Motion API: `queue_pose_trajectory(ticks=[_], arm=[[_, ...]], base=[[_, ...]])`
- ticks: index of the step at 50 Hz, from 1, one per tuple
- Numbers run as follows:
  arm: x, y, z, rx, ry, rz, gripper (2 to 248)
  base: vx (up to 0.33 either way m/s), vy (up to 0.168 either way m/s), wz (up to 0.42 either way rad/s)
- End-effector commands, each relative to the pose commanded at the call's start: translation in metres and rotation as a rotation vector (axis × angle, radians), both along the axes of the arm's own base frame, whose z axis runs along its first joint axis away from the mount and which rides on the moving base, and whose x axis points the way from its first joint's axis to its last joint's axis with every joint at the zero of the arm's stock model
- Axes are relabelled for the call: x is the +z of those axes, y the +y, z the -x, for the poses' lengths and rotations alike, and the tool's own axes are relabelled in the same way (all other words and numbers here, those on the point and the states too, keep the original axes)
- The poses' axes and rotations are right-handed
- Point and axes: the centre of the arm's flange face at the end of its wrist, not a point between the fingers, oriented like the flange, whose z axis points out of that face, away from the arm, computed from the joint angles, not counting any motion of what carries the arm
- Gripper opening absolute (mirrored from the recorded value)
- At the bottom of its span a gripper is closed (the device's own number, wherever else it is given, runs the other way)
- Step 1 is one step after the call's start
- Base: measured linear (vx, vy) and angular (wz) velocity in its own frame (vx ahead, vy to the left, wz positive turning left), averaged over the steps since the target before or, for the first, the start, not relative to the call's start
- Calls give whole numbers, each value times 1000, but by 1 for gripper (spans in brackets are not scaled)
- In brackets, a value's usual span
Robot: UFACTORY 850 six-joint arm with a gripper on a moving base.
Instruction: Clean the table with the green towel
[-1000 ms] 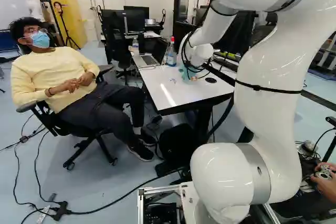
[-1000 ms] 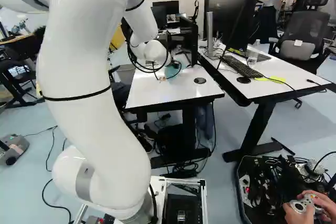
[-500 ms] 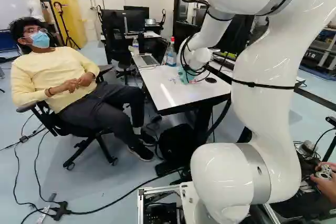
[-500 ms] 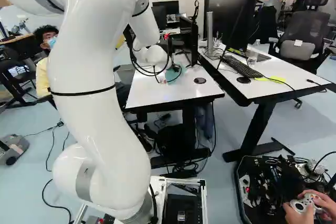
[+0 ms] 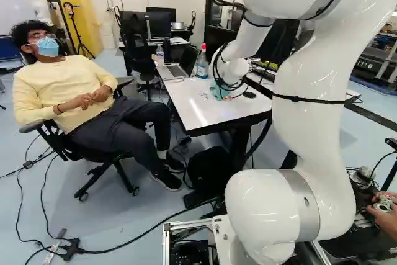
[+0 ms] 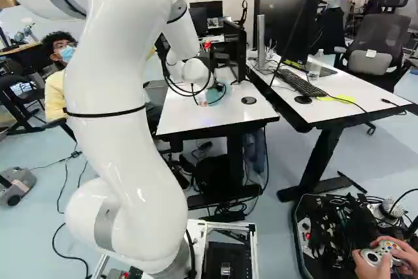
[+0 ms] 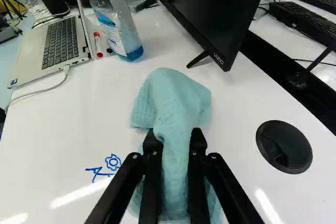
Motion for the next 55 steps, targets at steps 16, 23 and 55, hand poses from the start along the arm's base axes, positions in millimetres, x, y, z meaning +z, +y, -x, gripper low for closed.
queue_pose_trajectory(ticks=[16,23,55], arm=[[-3,1,2,2,42,-8,54],[-5,1,4,4,64,-13,54],[-7,2,6,6,98,-20,54]], base=[[0,0,0],[0,0,0],[0,0,0]])
